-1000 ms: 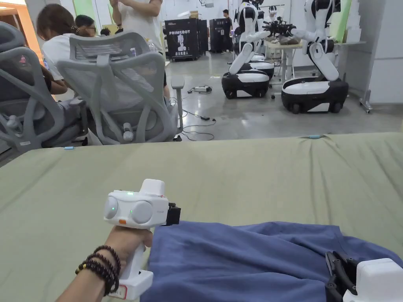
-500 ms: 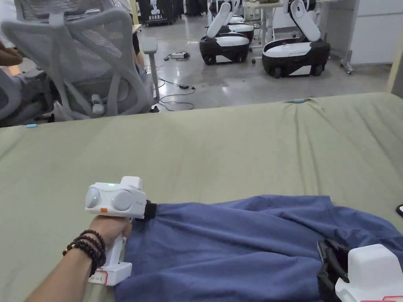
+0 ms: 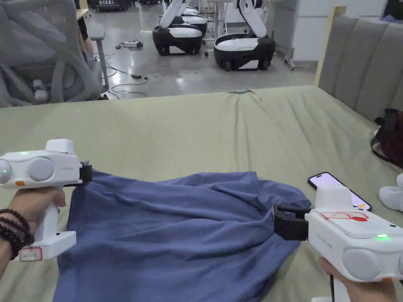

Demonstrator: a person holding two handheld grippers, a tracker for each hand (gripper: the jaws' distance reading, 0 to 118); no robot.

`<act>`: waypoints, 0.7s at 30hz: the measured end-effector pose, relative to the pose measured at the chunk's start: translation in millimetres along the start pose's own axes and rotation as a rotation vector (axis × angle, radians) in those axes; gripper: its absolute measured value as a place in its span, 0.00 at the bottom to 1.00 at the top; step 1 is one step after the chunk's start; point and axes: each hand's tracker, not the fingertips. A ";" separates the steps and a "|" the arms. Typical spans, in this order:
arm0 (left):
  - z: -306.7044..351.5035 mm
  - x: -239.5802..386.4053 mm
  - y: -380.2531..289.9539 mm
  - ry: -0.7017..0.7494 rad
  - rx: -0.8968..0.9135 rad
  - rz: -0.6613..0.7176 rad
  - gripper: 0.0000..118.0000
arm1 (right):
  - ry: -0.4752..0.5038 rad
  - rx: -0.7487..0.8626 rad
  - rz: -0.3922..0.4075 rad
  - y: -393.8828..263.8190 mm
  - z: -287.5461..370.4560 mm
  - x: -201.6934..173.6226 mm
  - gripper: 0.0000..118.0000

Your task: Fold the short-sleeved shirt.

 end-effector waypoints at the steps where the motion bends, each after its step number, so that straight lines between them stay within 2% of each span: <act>1: -2.4 -2.0 -3.6 0.002 0.000 -0.002 0.00 | 0.002 -0.019 -0.008 -0.2 -2.3 7.9 0.96; 4: -0.1 -1.7 -3.5 0.005 0.000 -0.016 0.00 | 0.006 -0.197 -0.028 -10.5 -17.1 18.6 0.96; 8: -4.1 -5.3 -3.5 0.003 0.002 -0.014 0.00 | 0.010 -0.304 -0.028 -25.0 -47.0 15.3 0.91; 11: -1.2 -2.1 -4.6 0.003 0.005 -0.015 0.00 | 0.019 -0.348 -0.041 -24.4 -76.5 11.0 0.61; 14: -0.3 -1.1 -6.1 0.004 0.010 -0.020 0.00 | -0.004 -0.363 -0.018 -20.6 -85.0 5.4 0.56; 15: -0.1 -1.3 -6.0 0.001 0.013 -0.018 0.00 | -0.001 -0.364 0.001 -18.8 -84.6 3.9 0.40; 16: 0.0 -1.5 -6.0 -0.003 0.015 -0.016 0.00 | 0.011 -0.349 0.011 -16.9 -79.9 5.4 0.16; 17: 0.7 -0.8 -7.7 -0.003 0.017 -0.014 0.00 | 0.028 -0.321 -0.002 -15.3 -77.2 8.1 0.03; 18: 0.8 -0.8 -8.1 -0.002 0.020 -0.013 0.00 | 0.098 -0.316 -0.072 -15.1 -75.4 11.1 0.03; 19: 1.1 -0.9 -8.3 -0.003 0.022 -0.012 0.00 | 0.085 -0.313 -0.080 -13.8 -71.4 11.2 0.03; 21: 5.6 -0.3 -9.8 -0.009 0.030 -0.007 0.00 | 0.064 -0.275 -0.039 -9.8 -63.0 9.2 0.03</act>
